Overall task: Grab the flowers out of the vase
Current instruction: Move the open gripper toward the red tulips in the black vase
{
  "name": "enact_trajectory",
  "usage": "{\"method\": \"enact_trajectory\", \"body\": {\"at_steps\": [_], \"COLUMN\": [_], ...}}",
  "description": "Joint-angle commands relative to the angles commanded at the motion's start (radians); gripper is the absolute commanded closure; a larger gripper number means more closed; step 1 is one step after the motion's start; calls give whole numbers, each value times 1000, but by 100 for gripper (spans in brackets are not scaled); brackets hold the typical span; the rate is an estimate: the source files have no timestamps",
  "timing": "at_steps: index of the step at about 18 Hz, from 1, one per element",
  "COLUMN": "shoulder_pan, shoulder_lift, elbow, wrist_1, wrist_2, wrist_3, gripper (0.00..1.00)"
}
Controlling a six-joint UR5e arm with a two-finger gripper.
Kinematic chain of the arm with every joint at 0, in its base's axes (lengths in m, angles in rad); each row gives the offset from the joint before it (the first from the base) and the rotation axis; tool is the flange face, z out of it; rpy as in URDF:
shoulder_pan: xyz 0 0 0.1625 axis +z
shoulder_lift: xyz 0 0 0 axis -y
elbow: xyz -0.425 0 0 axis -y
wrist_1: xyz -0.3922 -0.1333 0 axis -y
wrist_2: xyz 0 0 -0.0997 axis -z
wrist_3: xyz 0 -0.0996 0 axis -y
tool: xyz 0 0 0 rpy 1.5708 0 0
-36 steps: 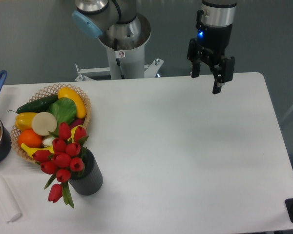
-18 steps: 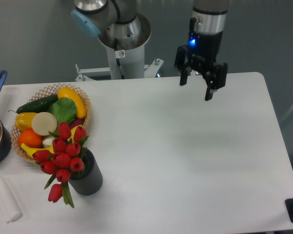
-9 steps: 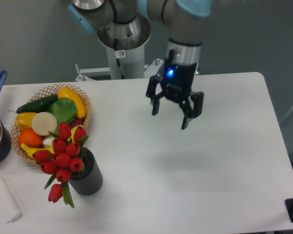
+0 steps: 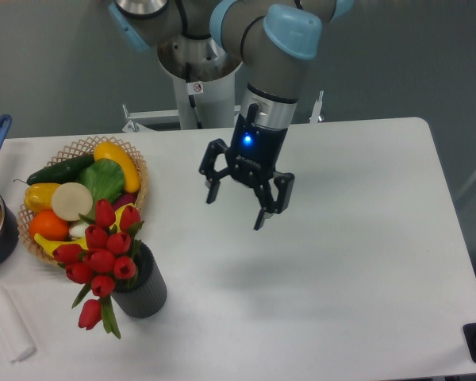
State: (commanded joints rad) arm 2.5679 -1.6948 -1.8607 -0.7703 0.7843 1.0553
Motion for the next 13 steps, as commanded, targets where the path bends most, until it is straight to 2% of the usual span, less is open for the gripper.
{"method": "enact_trajectory", "body": {"at_steps": [3, 5, 8, 10, 13], "shoulder_pan": [-6, -17, -24, -37, -43], "shoulder_lift": [-19, -31, -31, -31, -51], "elbow": [-5, -20, -63, -84, -81], "wrist_1": [17, 20, 29, 29, 32], "wrist_2": [-16, -66, -86, -140, -171], "wrist_3": [3, 14, 148, 163, 164], "gripper": [0, 0, 0, 0, 0]}}
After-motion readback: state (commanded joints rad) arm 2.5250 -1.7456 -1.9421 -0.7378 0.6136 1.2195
